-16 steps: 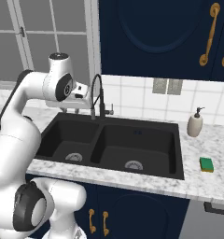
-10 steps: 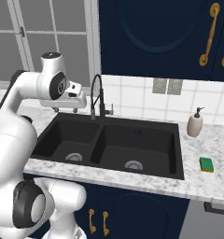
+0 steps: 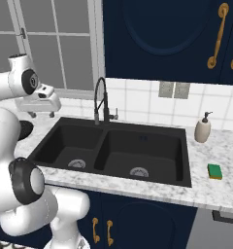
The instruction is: Pick the pan and sponge and place them into the sink. Then turn on the water.
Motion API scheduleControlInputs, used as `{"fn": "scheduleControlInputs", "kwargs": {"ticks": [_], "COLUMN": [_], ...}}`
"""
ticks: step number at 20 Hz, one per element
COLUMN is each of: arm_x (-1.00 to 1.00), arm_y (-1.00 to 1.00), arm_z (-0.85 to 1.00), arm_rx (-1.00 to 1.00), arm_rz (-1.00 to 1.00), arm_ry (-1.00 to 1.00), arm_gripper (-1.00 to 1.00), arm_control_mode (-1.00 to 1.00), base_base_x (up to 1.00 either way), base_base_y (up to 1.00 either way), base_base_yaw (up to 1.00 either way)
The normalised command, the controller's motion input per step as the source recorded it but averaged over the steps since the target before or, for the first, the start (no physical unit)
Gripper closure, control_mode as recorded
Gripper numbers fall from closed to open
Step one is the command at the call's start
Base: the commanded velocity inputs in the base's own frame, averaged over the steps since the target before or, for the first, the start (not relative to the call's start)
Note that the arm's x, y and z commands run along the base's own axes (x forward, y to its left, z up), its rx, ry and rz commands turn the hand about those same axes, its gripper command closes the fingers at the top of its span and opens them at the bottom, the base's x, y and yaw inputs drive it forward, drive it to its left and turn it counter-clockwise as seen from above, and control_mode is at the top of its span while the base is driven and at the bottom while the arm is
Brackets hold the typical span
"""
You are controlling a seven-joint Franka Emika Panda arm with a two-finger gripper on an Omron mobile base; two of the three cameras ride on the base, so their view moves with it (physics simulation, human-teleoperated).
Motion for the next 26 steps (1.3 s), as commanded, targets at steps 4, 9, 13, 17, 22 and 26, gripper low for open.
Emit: {"fn": "scheduleControlInputs", "kwargs": {"ticks": [4, 9, 13, 17, 22, 26], "arm_x": [0.00, -0.17, 0.00, -0.01, -0.08, -0.01], "arm_y": [0.99, 0.09, 0.52, 0.94, 0.70, 0.35], "arm_z": [-0.26, -0.13, -0.56, -0.76, -0.54, -0.14], "arm_rx": [0.07, 0.05, 0.08, 0.13, 0.06, 0.01], "arm_rz": [-0.08, 0.00, 0.00, -0.11, -0.08, 0.00], "arm_ry": [0.11, 0.00, -0.01, 0.00, 0.00, 0.00], "arm_gripper": [-1.00, -1.00, -1.00, -1.00, -1.00, -1.00], "arm_control_mode": [-1.00, -1.00, -1.00, -1.00, -1.00, -1.00], "base_base_x": [0.00, 0.00, 0.00, 0.00, 0.00, 0.00], "base_base_y": [0.00, 0.00, 0.00, 0.00, 0.00, 0.00], "base_base_yaw": [0.00, 0.00, 0.00, 0.00, 0.00, 0.00]}}
